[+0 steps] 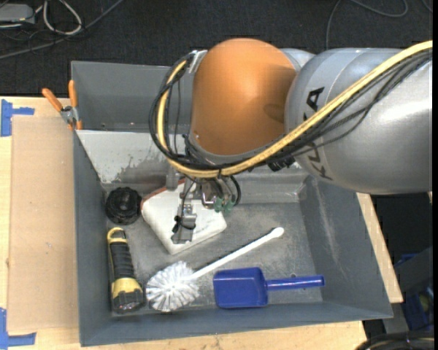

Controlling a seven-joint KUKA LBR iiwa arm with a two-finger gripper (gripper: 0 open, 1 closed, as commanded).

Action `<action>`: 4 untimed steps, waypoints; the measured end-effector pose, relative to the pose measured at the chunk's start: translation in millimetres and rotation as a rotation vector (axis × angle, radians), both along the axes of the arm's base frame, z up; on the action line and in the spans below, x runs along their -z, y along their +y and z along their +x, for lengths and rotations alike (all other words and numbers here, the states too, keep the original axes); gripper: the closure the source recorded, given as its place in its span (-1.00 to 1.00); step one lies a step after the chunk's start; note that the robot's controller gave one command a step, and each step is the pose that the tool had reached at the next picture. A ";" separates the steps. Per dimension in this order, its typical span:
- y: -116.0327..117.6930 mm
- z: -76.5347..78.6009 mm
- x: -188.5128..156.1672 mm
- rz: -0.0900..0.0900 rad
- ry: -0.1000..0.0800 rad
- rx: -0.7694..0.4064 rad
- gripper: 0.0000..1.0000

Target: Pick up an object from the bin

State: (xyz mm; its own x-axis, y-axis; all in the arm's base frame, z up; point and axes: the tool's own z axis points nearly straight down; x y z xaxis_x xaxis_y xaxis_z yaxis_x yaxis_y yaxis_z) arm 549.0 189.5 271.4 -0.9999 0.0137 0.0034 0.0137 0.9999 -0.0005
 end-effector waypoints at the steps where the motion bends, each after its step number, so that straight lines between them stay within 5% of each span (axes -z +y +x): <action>1: -17.4 -5.8 50.3 -0.001 0.001 0.018 -1.00; 4: -18.3 -4.9 111.6 -0.003 0.008 0.052 -1.00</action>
Offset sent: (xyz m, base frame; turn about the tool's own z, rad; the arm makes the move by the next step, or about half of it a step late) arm 0.0062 0.0024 -0.0257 0.0117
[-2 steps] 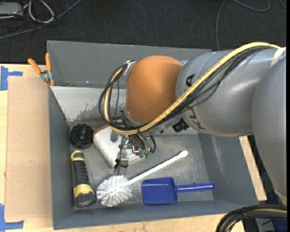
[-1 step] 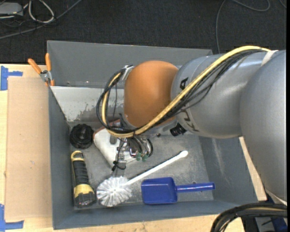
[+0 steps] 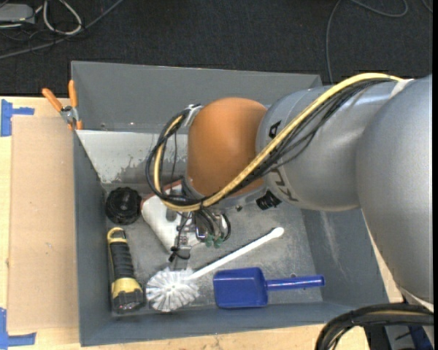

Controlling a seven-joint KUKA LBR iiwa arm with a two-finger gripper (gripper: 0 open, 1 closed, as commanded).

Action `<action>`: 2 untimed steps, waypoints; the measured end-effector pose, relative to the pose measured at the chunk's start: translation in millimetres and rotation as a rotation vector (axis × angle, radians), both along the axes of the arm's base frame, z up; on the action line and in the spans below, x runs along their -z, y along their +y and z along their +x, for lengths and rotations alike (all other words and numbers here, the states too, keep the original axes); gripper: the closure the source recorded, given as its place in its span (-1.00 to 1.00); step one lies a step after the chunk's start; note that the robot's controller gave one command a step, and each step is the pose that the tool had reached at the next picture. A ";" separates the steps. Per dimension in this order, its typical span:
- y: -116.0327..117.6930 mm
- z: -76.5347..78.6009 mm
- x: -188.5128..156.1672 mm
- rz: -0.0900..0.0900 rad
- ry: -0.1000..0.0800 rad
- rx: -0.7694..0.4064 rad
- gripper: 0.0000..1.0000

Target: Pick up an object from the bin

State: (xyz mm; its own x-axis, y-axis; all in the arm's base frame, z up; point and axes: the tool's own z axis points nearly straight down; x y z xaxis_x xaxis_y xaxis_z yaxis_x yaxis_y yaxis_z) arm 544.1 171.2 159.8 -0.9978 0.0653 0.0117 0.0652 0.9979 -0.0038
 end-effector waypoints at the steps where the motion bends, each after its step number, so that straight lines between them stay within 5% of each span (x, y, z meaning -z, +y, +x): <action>1: -8.7 1.9 -4.7 0.001 0.001 0.006 -1.00; 2: -64.6 -6.1 -33.8 0.001 0.003 -0.032 -1.00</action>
Offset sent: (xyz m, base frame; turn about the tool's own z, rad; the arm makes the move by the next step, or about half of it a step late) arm -0.0064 -0.0628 0.0343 -0.0341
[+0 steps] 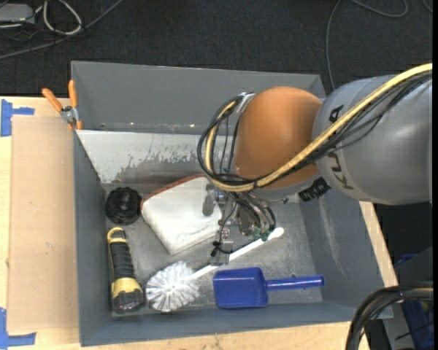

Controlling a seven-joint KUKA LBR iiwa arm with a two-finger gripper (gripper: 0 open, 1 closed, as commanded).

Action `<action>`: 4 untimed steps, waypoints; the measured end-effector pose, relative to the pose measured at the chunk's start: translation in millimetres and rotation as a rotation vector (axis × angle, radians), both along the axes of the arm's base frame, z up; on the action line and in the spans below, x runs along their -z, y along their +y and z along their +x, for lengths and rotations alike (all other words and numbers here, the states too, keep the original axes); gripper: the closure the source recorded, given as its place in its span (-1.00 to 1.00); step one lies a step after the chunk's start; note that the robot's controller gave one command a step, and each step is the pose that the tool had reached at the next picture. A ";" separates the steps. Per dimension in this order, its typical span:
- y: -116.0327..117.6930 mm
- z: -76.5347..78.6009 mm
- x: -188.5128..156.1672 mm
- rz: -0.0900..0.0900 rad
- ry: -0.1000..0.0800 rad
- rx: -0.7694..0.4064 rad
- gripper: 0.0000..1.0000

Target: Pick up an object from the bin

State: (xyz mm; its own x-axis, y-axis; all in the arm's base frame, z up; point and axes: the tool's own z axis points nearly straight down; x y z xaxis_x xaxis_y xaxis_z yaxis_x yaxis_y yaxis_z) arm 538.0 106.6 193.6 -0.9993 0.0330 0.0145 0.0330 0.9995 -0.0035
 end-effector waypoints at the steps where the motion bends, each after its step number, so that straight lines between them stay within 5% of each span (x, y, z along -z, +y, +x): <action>1: 31.6 7.9 46.4 0.001 0.000 0.058 -1.00; 2: 34.7 -3.5 63.5 0.002 0.001 0.043 -1.00; 3: -3.4 13.6 73.4 0.008 -0.005 -0.215 -1.00; 4: -36.6 -0.7 104.8 0.009 -0.008 -0.268 -1.00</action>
Offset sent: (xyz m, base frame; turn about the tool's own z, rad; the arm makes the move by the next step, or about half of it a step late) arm -0.0292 0.0133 -0.0688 -0.1265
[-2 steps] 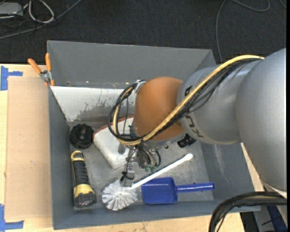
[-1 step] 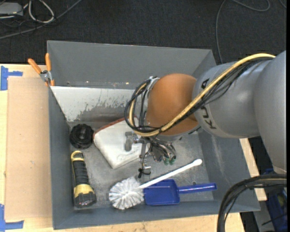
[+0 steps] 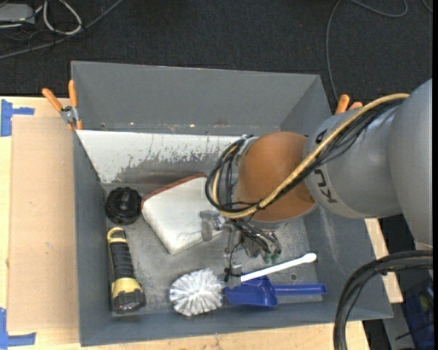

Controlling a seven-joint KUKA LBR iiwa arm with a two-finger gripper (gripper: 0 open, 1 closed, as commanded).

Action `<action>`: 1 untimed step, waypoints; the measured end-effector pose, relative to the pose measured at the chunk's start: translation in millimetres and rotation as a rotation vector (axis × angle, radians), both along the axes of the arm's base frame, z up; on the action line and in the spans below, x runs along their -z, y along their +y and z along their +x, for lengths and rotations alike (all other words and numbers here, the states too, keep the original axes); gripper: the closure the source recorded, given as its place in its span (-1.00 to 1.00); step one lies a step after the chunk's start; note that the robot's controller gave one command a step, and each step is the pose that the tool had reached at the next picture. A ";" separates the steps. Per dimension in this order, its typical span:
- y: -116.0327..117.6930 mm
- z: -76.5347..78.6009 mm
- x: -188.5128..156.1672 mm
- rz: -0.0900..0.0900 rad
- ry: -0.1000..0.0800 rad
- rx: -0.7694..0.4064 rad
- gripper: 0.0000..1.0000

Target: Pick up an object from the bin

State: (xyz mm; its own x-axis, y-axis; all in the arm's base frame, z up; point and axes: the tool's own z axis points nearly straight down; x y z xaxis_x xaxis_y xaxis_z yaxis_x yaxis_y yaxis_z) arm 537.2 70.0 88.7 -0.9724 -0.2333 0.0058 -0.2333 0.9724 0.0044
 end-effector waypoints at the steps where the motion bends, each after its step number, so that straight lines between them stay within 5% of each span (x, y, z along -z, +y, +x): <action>1: -0.4 2.0 11.6 -0.005 0.010 0.028 -1.00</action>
Offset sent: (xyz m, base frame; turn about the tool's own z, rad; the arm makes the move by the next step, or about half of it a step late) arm -0.0450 0.0454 -0.0187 -0.0655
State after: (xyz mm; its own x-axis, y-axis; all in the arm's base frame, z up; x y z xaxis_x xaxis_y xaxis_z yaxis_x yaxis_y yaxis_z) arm 539.2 69.6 77.1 -0.9785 -0.2057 0.0164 -0.2057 0.9786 0.0015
